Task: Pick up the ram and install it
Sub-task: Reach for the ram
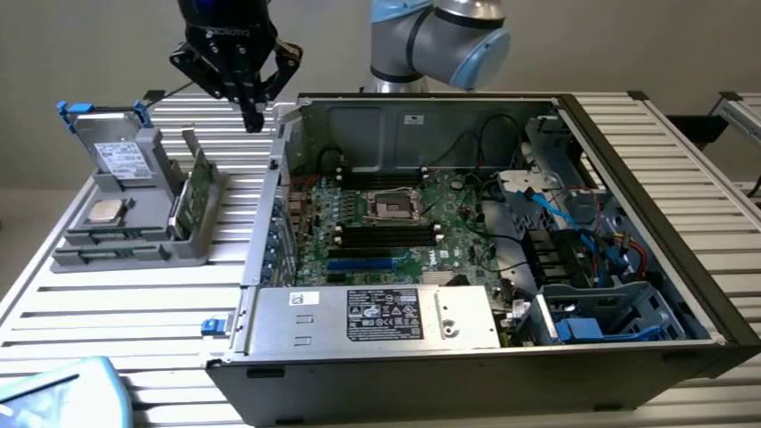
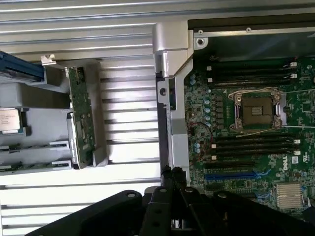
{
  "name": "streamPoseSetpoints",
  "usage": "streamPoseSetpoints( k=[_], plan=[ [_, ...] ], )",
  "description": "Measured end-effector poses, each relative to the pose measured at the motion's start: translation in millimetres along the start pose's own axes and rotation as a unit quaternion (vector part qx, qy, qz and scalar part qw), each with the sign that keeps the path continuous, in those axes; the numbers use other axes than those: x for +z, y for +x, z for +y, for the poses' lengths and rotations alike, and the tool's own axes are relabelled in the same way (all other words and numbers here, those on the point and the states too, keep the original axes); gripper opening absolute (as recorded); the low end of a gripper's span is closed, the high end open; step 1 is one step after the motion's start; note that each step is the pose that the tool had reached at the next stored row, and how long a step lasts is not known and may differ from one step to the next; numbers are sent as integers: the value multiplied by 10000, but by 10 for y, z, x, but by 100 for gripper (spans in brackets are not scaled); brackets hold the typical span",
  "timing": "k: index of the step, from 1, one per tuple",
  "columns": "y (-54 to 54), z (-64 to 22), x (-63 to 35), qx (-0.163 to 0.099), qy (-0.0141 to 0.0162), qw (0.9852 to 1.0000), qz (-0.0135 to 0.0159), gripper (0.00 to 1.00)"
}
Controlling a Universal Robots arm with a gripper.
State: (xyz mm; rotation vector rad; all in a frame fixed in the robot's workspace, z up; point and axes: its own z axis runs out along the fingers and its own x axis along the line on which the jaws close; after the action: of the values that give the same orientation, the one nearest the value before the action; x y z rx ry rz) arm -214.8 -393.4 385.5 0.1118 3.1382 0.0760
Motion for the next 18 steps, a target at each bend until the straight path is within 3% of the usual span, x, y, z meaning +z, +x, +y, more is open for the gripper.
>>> streamPoseSetpoints(
  k=[12,18],
  plan=[
    [545,-21,58,3,-8,10000,60,11],
    [821,-34,86,5,-14,9999,104,11]
  ],
)
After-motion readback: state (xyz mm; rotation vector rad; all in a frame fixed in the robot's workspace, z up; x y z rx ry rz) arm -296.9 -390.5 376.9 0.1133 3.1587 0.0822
